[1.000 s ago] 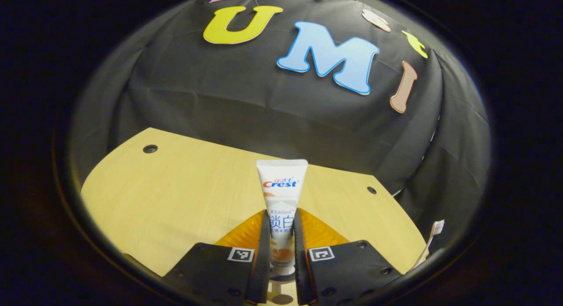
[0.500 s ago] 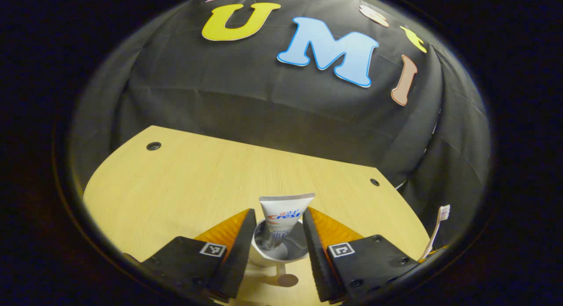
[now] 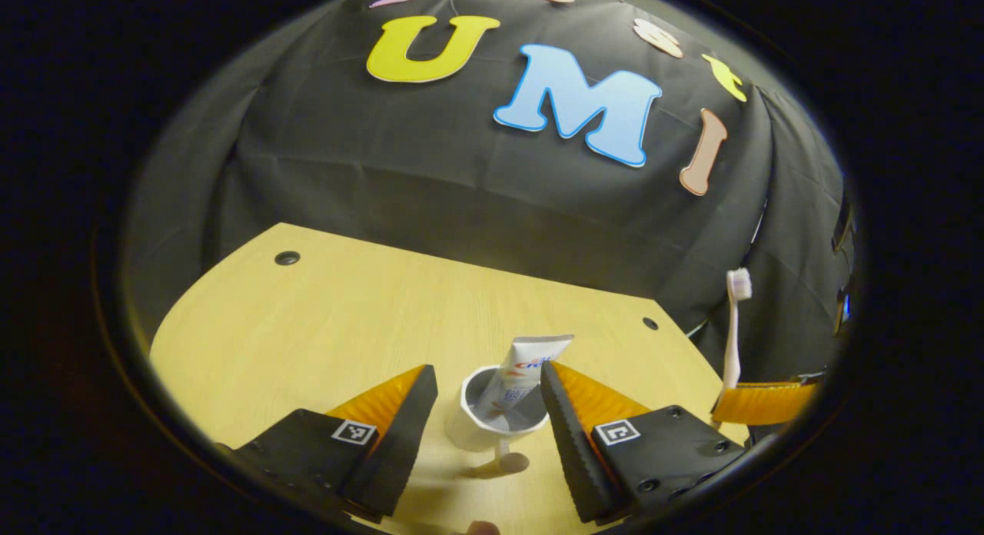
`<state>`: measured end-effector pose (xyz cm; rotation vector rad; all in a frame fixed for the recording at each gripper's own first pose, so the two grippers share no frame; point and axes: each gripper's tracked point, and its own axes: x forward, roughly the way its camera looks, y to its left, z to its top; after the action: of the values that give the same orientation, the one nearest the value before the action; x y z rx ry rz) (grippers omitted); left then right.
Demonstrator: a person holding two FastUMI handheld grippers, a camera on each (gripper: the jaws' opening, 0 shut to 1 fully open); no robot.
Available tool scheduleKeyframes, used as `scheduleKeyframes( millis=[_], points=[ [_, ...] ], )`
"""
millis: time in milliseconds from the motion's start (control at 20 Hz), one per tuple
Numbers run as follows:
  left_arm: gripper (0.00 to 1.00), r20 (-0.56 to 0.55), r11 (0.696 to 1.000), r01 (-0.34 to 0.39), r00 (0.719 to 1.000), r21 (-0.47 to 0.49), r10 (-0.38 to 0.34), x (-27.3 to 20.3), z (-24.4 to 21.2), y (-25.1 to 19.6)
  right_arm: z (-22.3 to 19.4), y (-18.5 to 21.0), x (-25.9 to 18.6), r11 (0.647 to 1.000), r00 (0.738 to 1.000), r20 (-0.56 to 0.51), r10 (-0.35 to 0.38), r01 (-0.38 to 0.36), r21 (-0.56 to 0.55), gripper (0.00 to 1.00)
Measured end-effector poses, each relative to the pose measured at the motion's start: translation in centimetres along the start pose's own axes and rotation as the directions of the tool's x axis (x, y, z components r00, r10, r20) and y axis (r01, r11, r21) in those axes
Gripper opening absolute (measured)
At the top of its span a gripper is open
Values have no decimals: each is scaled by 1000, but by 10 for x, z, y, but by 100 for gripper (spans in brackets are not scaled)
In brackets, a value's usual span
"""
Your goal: Put the toothbrush and toothpaste on the desktop into the cup, then pick up the cup and place it on the coaster on the desktop.
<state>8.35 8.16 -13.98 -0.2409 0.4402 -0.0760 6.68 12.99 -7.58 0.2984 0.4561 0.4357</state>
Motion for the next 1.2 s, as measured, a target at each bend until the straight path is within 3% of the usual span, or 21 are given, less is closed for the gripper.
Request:
scheduleKeyframes(
  millis=[250,550,850,950,1200],
  points=[
    [89,-5,999,-40,999,-9,40,-27,-4,17,24,35,34,992,991,55,121,-118,-54,3],
    [88,-74,997,-59,996,-48,55,-46,-28,32,42,63,69,971,973,110,205,-188,-149,3],
    [93,-131,996,-70,990,-63,61,-56,-45,40,37,66,102,941,974,148,172,-118,-317,4],
    [89,-144,995,-65,988,-71,54,-56,-48,40,38,66,109,930,972,176,158,-87,-357,4],
    [89,-158,996,-57,986,-70,45,-59,-52,39,33,65,119,924,976,176,131,-56,-377,4]
  ],
)
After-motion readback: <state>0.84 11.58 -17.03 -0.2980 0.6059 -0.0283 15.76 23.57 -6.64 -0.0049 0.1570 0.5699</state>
